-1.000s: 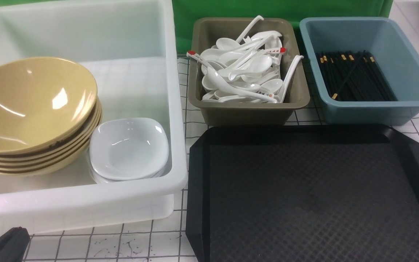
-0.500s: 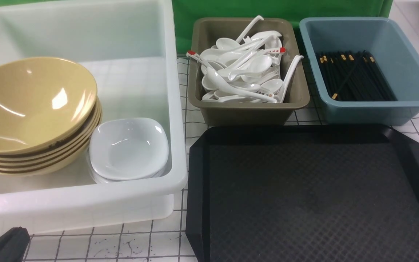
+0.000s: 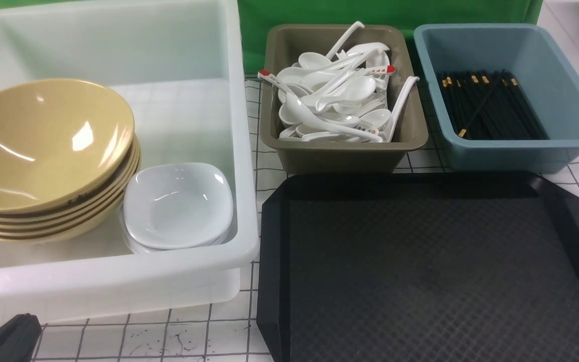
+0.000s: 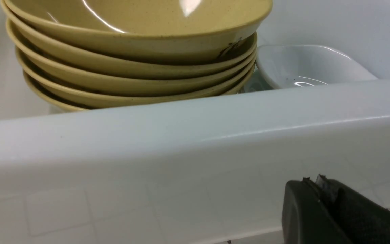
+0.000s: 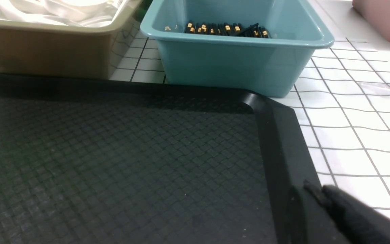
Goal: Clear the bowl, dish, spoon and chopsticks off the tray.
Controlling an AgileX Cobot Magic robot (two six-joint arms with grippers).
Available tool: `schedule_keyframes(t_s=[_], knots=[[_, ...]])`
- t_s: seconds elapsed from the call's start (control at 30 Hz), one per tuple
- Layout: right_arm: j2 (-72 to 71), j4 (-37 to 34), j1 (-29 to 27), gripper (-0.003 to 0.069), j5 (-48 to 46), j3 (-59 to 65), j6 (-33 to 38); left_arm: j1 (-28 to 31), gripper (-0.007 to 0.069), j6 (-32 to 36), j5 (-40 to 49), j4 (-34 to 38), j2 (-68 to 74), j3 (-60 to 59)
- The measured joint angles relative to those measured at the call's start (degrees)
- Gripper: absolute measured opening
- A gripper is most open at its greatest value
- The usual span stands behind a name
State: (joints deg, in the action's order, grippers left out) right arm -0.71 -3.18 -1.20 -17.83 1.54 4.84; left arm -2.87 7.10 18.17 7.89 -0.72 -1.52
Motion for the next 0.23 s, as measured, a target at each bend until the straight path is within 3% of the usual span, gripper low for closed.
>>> schedule_keyframes(t_s=[0.23], knots=[[0.0,0.0,0.0,0.0104,0.0,0.0,0.0,0.0,-0.0005,0.0,0.0,0.0,0.0,0.0]])
